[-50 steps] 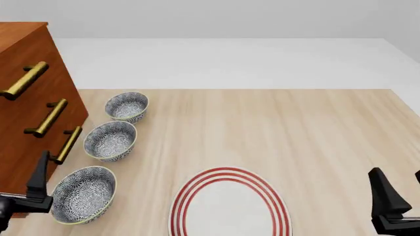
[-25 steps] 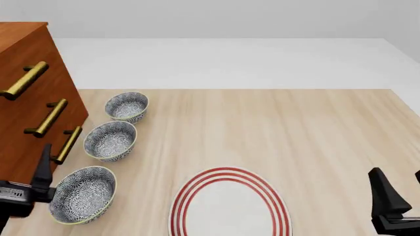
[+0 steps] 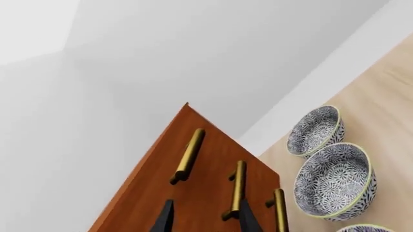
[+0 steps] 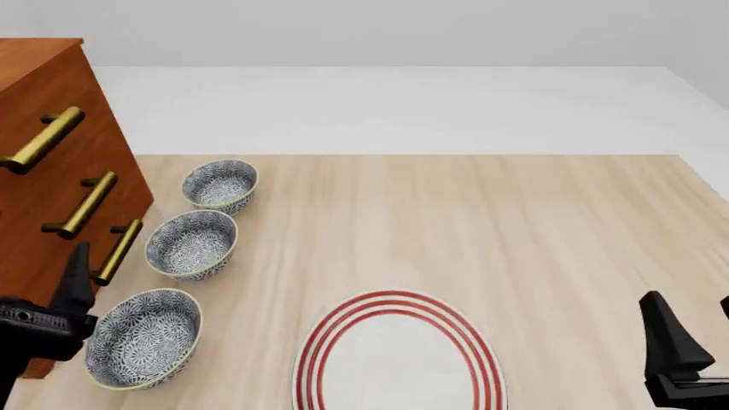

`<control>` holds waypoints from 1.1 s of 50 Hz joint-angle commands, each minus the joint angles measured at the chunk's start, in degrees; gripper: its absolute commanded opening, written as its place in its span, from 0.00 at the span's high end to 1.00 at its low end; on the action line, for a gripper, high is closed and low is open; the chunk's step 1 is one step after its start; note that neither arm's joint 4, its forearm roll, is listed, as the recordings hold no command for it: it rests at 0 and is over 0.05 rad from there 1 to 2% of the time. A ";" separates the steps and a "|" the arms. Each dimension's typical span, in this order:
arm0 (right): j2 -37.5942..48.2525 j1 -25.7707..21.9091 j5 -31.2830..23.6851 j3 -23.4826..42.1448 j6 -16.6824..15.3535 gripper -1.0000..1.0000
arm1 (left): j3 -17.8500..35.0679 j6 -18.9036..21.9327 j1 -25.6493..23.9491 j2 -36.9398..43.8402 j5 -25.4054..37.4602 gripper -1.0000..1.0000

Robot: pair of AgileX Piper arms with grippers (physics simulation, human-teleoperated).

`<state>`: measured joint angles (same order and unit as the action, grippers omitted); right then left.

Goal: Open the top drawer of the cabinet.

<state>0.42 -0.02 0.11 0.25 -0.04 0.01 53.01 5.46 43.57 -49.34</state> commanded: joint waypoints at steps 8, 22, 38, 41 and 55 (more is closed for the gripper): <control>0.00 0.01 0.00 0.00 0.00 0.00 | 0.02 4.41 2.13 7.11 -6.71 0.00; 0.01 0.00 0.00 0.00 0.02 0.00 | 1.57 9.66 3.11 6.24 -5.81 0.00; 0.01 0.00 0.00 0.00 -0.01 0.00 | 2.63 15.95 1.71 7.33 -7.26 0.00; 0.00 0.00 0.00 0.00 -0.01 0.00 | 3.02 16.91 1.30 8.62 -8.28 0.00; 0.00 0.00 0.00 0.00 -0.02 0.00 | 4.03 18.97 1.39 11.05 -9.12 0.00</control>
<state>0.42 -0.02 0.11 0.25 -0.05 3.43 70.13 6.85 53.31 -57.81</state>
